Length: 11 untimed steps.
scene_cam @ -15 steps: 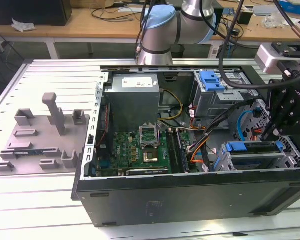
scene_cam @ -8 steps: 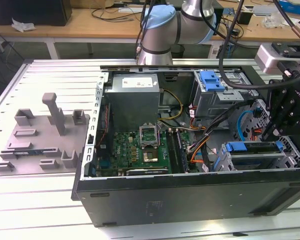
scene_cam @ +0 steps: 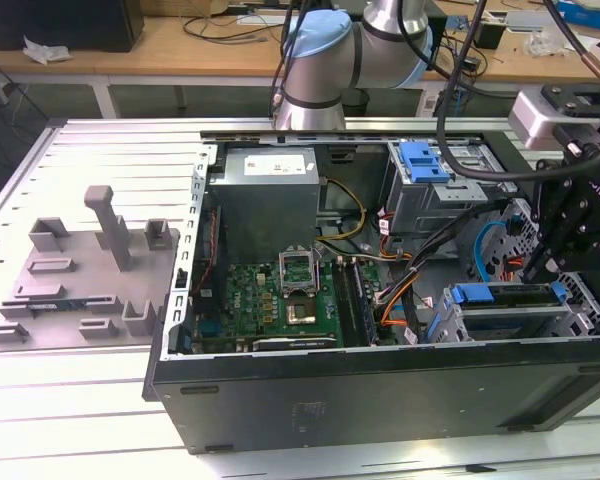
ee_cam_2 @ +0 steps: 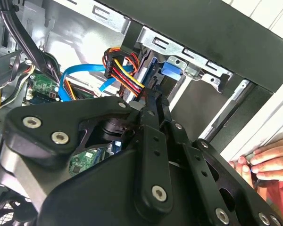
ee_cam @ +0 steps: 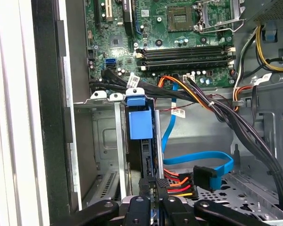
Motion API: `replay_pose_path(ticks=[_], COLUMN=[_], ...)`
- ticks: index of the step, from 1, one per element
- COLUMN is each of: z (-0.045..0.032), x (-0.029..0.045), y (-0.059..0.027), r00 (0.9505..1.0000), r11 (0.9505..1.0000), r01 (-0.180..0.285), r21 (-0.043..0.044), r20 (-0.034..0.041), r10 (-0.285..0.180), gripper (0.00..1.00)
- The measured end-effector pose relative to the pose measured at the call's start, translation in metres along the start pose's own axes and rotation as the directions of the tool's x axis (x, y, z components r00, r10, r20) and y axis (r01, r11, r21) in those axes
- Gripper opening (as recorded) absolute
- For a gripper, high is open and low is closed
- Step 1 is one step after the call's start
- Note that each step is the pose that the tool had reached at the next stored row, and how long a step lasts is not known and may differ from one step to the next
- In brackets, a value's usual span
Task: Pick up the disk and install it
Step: 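Insert the first disk wire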
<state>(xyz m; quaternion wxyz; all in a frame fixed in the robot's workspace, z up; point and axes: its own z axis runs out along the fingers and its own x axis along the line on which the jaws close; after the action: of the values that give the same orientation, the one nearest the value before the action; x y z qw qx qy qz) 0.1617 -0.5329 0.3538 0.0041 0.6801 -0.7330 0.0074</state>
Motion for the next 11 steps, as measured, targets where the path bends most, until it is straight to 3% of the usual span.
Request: replay_pose_path(ticks=[5,11], z=[0.0005,0.0006], x=[0.0,0.0], y=[0.0002,0.0002], r00=[0.9995,0.9995], r11=[0.9995,0.9995], r01=[0.031,0.032], r21=[0.0005,0.0005], r20=[0.0001,0.0002], r10=[-0.031,-0.032], gripper=[0.16,0.16])
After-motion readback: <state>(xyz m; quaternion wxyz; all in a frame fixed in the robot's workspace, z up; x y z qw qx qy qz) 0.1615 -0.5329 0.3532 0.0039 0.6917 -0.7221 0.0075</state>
